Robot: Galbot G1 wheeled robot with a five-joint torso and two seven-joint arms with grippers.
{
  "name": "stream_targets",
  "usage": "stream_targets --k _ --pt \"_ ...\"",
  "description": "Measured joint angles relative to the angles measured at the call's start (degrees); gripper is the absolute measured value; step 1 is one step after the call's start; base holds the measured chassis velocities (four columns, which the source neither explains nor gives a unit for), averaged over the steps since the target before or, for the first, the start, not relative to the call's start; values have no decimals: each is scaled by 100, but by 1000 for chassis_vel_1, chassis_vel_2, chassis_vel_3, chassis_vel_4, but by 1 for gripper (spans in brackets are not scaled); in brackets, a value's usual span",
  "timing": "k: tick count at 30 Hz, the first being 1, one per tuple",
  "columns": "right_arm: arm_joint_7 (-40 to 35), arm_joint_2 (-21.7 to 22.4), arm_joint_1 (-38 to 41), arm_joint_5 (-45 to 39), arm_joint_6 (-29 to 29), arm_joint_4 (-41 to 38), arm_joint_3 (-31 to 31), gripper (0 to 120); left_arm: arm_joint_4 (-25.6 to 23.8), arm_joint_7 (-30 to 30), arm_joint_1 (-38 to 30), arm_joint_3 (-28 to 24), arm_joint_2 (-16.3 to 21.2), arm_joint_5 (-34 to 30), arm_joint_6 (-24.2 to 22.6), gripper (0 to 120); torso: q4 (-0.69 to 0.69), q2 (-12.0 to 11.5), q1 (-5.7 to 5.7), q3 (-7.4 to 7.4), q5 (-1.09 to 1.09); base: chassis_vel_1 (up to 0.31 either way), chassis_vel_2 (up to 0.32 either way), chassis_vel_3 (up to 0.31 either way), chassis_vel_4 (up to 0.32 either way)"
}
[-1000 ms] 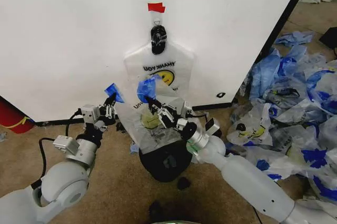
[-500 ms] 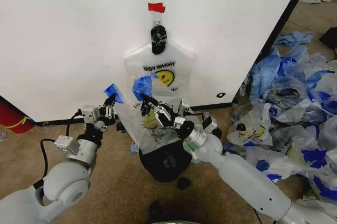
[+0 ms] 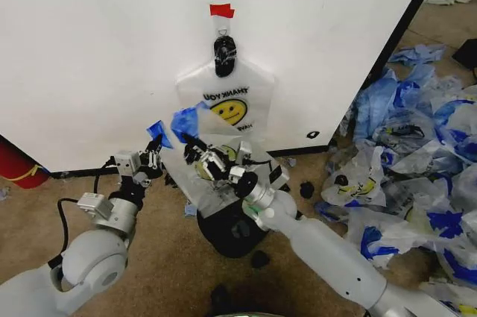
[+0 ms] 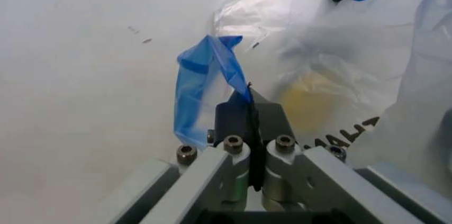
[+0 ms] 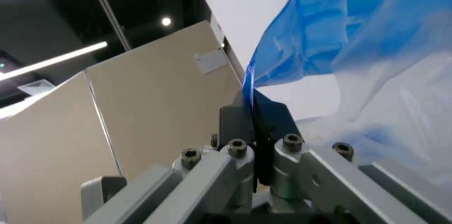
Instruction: Pick up the garbage bag from the wall and place it over the trash bin.
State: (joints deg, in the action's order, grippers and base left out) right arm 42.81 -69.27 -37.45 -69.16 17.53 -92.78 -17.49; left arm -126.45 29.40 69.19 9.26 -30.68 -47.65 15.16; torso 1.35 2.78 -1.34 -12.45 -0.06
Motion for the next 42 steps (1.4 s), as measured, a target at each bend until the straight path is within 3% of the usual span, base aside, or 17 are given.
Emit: stream_targets --k 6,12,24,33,40,42 --pt "12 288 -328 15 -4 -207 76 0 -43 -9 235 -23 -75 120 24 0 1 0 0 0 0 0 0 0 0" --pt "102 232 -583 132 0 -110 120 0 -6 -8 178 -35 -102 132 32 0 2 0 0 0 0 0 0 0 0" --pt "204 -701 -566 362 4 286 271 0 -3 52 199 34 -104 110 33 0 -1 0 0 0 -1 0 0 0 0" --pt "560 -897 -856 694 24 584 699 0 -58 75 196 68 -119 103 34 0 1 0 0 0 0 0 0 0 0" --pt "824 -786 -1165 926 0 593 903 0 -38 75 156 17 -124 100 30 0 1 0 0 1 -1 0 0 0 0" --pt "785 -429 -1222 919 8 471 746 0 -36 72 131 11 -63 89 30 0 1 1 1 1 0 0 0 0 0"
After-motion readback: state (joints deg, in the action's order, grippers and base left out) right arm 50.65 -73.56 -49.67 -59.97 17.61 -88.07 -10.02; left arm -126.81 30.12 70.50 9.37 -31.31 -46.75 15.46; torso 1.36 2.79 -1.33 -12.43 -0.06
